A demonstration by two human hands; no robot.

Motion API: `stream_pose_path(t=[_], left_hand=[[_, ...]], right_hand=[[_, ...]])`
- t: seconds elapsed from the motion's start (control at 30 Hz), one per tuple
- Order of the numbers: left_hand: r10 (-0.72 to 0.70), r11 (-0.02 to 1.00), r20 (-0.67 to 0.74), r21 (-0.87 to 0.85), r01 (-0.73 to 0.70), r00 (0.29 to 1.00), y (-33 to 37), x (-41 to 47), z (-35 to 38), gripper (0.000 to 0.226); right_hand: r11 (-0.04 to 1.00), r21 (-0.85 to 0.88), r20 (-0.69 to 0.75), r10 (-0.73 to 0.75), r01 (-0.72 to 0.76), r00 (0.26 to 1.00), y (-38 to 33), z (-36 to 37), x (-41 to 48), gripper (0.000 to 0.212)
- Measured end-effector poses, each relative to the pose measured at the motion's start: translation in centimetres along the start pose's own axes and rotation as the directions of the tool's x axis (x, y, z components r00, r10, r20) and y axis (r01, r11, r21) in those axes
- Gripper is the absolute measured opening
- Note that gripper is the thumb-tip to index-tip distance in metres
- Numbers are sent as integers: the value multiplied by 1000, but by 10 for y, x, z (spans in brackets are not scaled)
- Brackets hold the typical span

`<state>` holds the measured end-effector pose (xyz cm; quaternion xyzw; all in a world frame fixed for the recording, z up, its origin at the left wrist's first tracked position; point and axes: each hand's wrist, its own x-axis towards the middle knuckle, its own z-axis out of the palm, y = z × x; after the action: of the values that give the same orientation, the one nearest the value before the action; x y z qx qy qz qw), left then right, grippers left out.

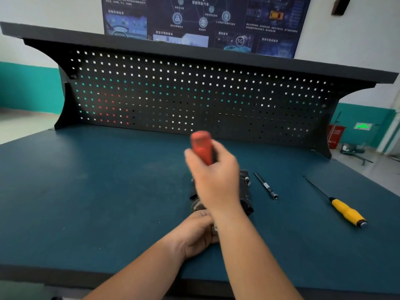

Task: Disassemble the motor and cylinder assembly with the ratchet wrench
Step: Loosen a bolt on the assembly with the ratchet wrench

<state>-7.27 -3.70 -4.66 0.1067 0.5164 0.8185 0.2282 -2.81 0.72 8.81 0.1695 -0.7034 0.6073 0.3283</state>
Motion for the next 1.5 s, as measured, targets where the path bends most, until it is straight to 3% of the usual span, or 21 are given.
stream_pose_path(t=[0.1, 0.27, 0.4, 0.53, 0.67, 0.83, 0.93, 1.0, 1.07, 1.17, 1.27, 1.33, 1.4, 1.5], left_hand=[[-8, 1000, 93, 16, 7, 996, 7, -7, 5, 24], [-25, 999, 59, 23, 24, 998, 13, -14, 9, 22], [-40, 998, 26, 43, 39, 999, 13, -15, 11, 20], [-38, 999, 14, 38, 37, 999, 13, -14, 12, 19], [-42, 999, 7, 18, 42, 999, 12, -13, 12, 20], [-49, 999, 9, -23, 49, 999, 10, -10, 10, 19], [-55, 997, 7, -44, 56, 998, 10, -9, 10, 18], [-57, 998, 28, -39, 58, 998, 11, -10, 9, 22], [-68, 997, 55, -26, 70, 996, 10, -8, 7, 38], [-75, 997, 75, 19, 74, 994, 11, -11, 8, 45], [-38, 999, 69, 27, 36, 997, 13, -13, 12, 31], [-20, 1000, 52, -2, 20, 998, 13, -13, 13, 16], [-30, 999, 38, -23, 31, 999, 14, -12, 13, 19], [-41, 999, 29, -11, 42, 999, 13, -12, 12, 20]], right_hand=[[928, 365, -228, 163, -71, 960, 0, -32, 1, 17], [616, 785, -439, 474, 69, 763, 28, -84, -12, 31], [396, 903, -418, 718, 168, 556, 58, -103, -35, 37], [339, 917, -397, 801, 209, 447, 75, -104, -49, 32], [466, 872, -466, 702, 148, 538, 57, -100, -32, 30], [751, 659, -483, 381, 40, 789, 20, -66, -3, 25], [903, 429, -345, 192, -27, 919, 9, -38, 7, 27], [987, 155, -212, 68, -35, 975, 4, -19, 10, 27], [998, -62, -71, -15, 11, 997, 3, 0, 11, 34], [988, -144, 48, -41, 48, 998, 4, 14, 7, 37], [999, -53, -72, -11, 7, 997, 3, -1, 8, 33], [981, 188, -204, 96, -57, 974, 3, -20, 9, 20], [883, 465, -307, 219, -54, 926, 6, -39, 7, 14], [734, 679, -449, 388, 25, 805, 20, -69, -3, 22]])
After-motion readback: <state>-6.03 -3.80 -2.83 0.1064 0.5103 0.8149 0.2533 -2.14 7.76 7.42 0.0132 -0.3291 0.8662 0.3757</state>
